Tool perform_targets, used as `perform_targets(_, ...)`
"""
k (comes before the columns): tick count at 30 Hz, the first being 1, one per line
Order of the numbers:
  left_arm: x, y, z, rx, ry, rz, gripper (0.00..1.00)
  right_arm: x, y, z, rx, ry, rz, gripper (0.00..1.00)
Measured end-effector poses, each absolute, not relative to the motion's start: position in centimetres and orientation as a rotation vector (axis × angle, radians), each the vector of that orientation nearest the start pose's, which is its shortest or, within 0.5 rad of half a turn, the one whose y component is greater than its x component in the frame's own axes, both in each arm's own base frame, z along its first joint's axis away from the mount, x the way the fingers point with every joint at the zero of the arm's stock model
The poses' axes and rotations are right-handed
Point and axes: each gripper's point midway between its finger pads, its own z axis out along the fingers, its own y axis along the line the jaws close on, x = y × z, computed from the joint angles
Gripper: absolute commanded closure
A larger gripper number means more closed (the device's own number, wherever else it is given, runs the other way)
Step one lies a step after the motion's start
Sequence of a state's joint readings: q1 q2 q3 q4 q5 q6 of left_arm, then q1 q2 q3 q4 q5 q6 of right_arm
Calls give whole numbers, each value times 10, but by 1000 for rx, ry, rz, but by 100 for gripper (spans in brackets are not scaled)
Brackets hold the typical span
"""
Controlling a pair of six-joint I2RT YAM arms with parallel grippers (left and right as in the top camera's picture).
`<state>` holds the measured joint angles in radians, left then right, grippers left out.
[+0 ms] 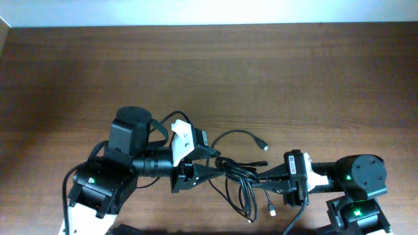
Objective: Untangle cables
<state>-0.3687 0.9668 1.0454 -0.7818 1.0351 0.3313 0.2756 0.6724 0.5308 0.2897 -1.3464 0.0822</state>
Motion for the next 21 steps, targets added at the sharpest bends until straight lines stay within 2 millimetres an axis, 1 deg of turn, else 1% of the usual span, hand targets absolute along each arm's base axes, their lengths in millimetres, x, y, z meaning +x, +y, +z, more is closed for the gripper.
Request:
perform_targets(3,157,-224,310,1225,1690,-1224,56,118,208,325,-1284,1055,1200,96)
perform_targets(4,154,-224,312,1238,1667,-1242,58,116,208,326,-1299,1033,1196,96)
perform_targets(5,151,-225,315,1251,1643,-1261,64,114,208,326,-1306,1024,1196,96)
perform_targets(7,147,-226,317,1269,1612,-1281,73,113,208,326,-1315,1018,1200,96)
perform_targets(10,145,-226,319,1283,1588,-1289,87,111,208,326,-1324,1013,1206,96)
perform_targets(12,145,-226,320,1292,1574,-1284,98,111,208,326,-1325,1012,1206,96)
perform_targets(13,145,-226,320,1294,1571,-1282,100,110,208,326,-1328,1010,1209,96)
perform_targets(21,145,-226,320,1290,1575,-1288,100,109,207,326,-1334,1005,1210,96)
